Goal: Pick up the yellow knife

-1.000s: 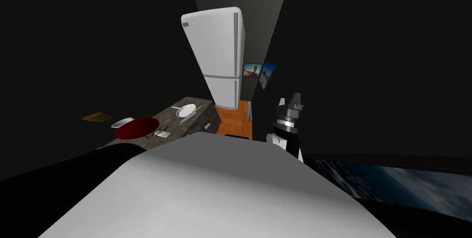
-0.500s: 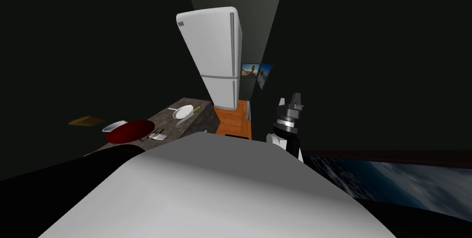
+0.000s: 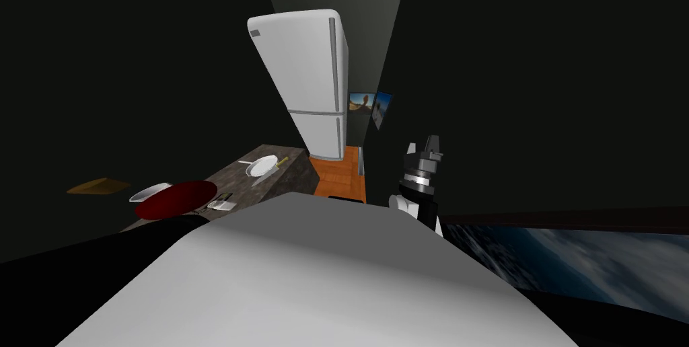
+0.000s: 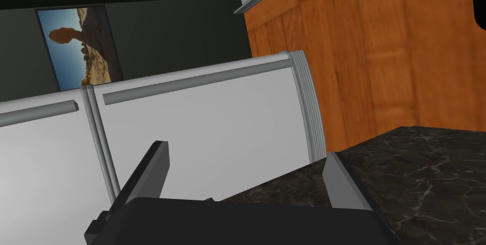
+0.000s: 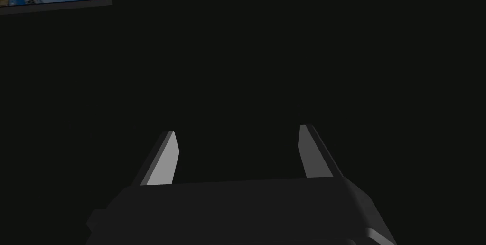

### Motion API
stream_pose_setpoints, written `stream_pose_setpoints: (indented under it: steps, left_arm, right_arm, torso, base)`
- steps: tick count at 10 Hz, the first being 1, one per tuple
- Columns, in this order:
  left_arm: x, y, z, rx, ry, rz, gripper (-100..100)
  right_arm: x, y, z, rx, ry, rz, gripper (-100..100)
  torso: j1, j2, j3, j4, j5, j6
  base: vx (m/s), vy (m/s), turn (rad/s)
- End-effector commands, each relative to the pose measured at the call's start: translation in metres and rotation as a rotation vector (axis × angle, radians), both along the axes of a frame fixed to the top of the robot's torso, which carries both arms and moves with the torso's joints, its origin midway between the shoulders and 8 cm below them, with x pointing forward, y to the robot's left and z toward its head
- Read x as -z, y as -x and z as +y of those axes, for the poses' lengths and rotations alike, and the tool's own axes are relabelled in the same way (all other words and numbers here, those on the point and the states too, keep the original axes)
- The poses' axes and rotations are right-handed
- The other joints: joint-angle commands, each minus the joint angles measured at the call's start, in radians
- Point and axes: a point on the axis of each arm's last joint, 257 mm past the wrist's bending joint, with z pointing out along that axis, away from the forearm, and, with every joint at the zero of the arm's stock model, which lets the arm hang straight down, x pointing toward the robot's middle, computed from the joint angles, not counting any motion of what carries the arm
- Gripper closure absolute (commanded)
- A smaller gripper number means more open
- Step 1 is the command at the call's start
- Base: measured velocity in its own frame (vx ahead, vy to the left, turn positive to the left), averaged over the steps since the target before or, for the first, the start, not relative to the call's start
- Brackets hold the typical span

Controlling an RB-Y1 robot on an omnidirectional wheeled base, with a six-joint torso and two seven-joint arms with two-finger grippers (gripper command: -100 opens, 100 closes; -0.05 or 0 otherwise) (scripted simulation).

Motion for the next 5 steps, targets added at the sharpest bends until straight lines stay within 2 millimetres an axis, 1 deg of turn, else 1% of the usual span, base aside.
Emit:
stream_pose_setpoints:
  steps: [1,2,3,4,5]
  left_arm:
    - [0.010,0.015,0.007,0.032,-0.025,0.049,-100]
    - [0.020,0.042,0.020,0.033,-0.048,0.117,-100]
    - [0.020,0.043,0.021,0.058,-0.057,0.126,-100]
    - [0.026,0.068,0.033,0.069,-0.078,0.189,-100]
    - [0.027,0.070,0.036,0.086,-0.089,0.200,-100]
  right_arm:
    - [0.000,0.000,0.000,0.000,0.000,0.000,0]
    - [0.000,0.000,0.000,0.000,0.000,0.000,0]
    - [0.000,0.000,0.000,0.000,0.000,0.000,0]
    - [0.000,0.000,0.000,0.000,0.000,0.000,0]
    - [0.000,0.000,0.000,0.000,0.000,0.000,0]
  torso:
    - [0.000,0.000,0.000,0.000,0.000,0.000]
    - [0.000,0.000,0.000,0.000,0.000,0.000]
    - [0.000,0.000,0.000,0.000,0.000,0.000]
    - [0.000,0.000,0.000,0.000,0.000,0.000]
    - [0.001,0.000,0.000,0.000,0.000,0.000]
  base:
    - [0.012,-0.003,-0.054]
    - [0.015,-0.004,-0.100]
    - [0.010,0.001,-0.054]
    - [0.011,0.000,-0.092]
    - [0.008,0.004,-0.059]
